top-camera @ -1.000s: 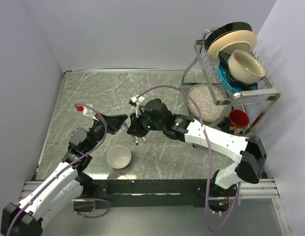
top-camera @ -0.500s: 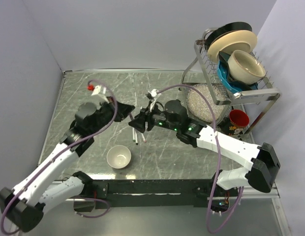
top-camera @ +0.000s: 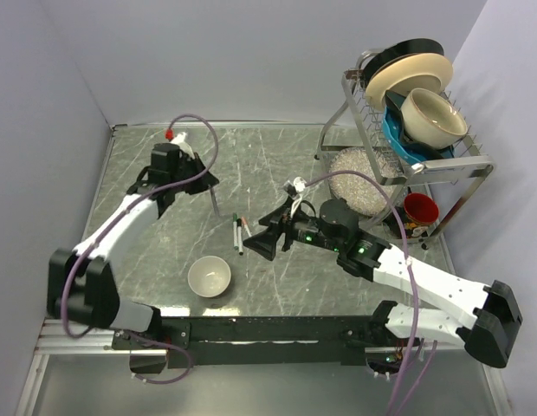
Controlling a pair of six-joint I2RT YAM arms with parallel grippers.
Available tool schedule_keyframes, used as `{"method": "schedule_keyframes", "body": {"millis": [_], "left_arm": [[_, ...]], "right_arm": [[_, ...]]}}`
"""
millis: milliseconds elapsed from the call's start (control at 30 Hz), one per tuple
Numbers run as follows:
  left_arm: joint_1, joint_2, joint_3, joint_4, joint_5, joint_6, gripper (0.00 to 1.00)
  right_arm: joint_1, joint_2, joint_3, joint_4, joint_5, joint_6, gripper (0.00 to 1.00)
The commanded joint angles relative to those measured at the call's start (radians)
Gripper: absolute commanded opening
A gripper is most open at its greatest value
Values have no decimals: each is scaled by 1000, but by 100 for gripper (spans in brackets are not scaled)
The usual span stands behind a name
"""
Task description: Insert the pens into the pen caps
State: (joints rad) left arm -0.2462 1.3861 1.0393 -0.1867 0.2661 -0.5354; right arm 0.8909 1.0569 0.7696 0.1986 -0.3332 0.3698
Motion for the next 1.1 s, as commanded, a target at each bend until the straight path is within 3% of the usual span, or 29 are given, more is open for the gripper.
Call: {"method": "schedule_keyframes", "body": {"millis": [0,133,533,733,933,1067], "left_arm": [[18,152,50,-48,71,92,1],[19,290,82,-54,114,72,1],[4,373,16,-37,-33,43,2],[-15,384,44,-92,-87,66,16],[-16,303,54,-122,-99,74,42],[-18,216,65,-140,-71,78,52]], "right_arm": [[2,-66,-7,61,3,15,99],[2,-80,-13,68,3,17,99],[2,-123,-20,35,62,18,100],[2,-143,-1,-21,120,12,100],[2,-170,5,-51,134,27,100],[2,-187,8,-77,155,31,100]]}}
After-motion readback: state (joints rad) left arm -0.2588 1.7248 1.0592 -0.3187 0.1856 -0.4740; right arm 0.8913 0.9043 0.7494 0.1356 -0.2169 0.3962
